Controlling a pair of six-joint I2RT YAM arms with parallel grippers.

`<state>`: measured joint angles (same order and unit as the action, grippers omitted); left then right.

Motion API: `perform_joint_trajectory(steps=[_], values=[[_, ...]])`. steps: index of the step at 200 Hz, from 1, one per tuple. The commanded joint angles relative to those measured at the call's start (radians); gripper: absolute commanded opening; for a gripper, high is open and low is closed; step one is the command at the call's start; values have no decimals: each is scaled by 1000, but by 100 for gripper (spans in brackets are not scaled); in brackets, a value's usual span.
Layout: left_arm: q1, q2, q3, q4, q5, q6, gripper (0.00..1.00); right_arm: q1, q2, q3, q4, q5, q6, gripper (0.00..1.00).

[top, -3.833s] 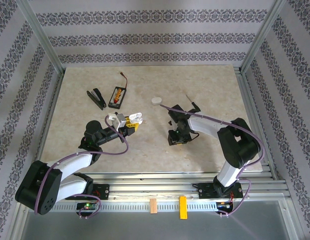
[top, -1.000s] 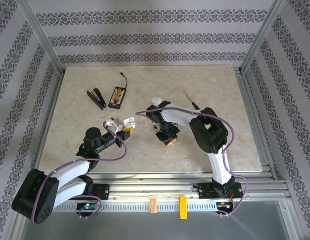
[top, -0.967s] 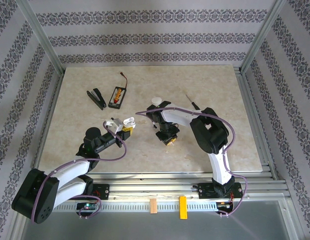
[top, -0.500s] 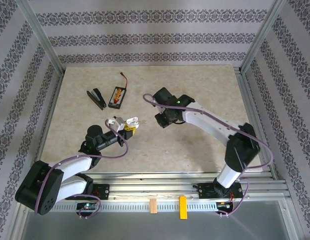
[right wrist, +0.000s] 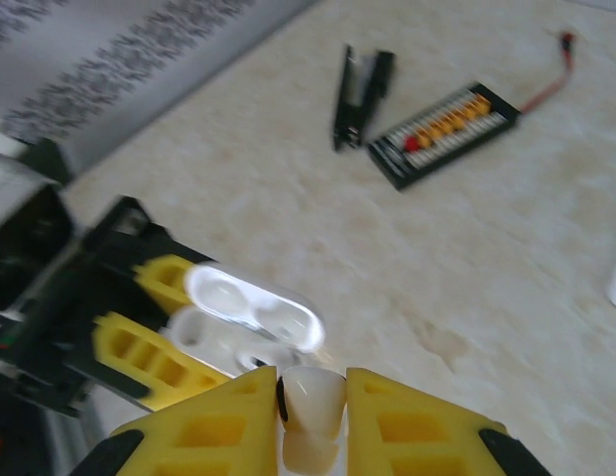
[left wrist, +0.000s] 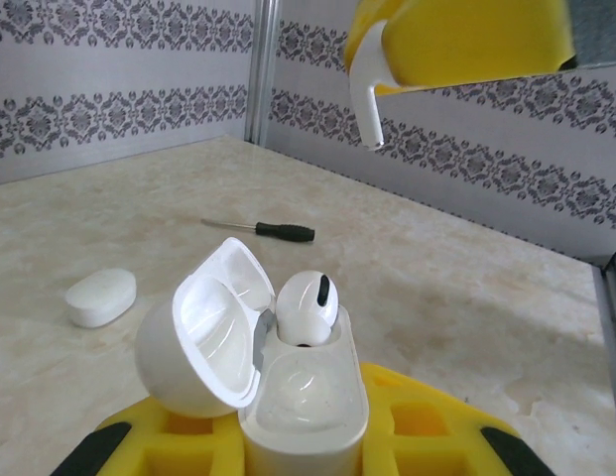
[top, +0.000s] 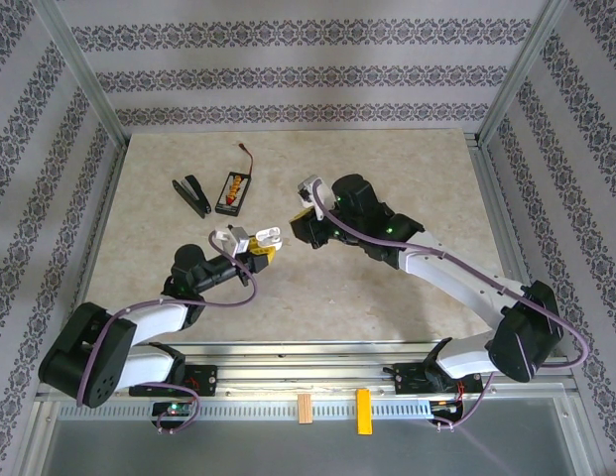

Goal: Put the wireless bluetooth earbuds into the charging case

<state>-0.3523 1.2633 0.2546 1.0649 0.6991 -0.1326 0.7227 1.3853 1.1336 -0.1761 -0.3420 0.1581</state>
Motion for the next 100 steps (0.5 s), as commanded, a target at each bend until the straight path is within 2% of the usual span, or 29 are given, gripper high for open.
perform_joint_trajectory(steps=[1,39,100], values=[[-8,30,30,145,52,-69,3,16,12,-21,157,-124,17,19],[-10,79,35,238,61,-120,3,39,72,-23,223,-149,28,19],[-11,88,59,234,57,-130,2,48,125,-38,275,-182,37,19]])
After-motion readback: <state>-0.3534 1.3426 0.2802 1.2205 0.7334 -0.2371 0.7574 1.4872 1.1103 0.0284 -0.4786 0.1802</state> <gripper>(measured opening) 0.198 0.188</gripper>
